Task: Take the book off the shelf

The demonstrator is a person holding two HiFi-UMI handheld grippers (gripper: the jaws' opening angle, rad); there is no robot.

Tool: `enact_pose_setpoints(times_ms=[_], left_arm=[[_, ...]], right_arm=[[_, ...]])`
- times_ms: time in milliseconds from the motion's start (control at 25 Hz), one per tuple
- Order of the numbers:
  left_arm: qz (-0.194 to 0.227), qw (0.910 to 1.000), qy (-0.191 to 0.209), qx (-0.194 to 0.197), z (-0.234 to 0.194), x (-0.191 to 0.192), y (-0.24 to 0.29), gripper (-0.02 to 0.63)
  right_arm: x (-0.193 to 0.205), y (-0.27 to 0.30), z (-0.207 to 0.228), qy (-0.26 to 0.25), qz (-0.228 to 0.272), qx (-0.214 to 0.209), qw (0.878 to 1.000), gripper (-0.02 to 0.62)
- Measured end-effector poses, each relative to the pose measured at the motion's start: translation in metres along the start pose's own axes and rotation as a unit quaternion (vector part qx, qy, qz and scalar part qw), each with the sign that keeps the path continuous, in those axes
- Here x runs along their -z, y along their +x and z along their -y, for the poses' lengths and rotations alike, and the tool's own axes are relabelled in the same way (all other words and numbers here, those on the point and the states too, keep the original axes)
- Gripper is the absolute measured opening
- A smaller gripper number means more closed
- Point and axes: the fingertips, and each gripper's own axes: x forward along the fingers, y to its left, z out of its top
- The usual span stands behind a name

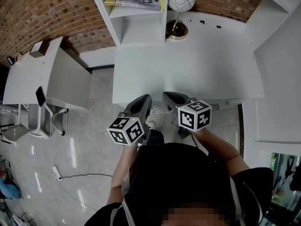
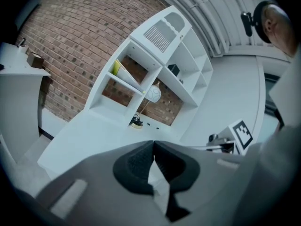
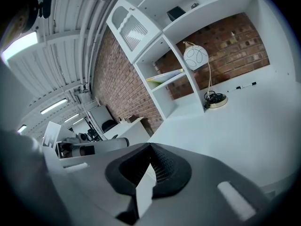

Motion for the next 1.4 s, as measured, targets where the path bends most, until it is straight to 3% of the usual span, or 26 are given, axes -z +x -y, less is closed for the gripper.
enact_pose_setpoints(times_ms=[920, 1200, 1400], left_arm=[[-0.019, 0.9985, 0.013, 0.05, -0.084, -0.066, 0.037, 0.006], [-0.015, 0.9973, 0.027, 0.066, -0.092, -0.083, 0.057, 0.006], [-0.018, 0.9967, 0.043, 0.067, -0.093, -0.095, 0.069, 0.006]], right_arm=[[-0.065, 0.097, 0.001, -0.008, 0.015, 0.036, 0.999, -0.005], [-0.083, 0.108, 0.01, -0.01, 0.029, 0.049, 0.998, -0.005], [-0.1, 0.112, 0.01, -0.02, 0.044, 0.036, 0.998, -0.005]])
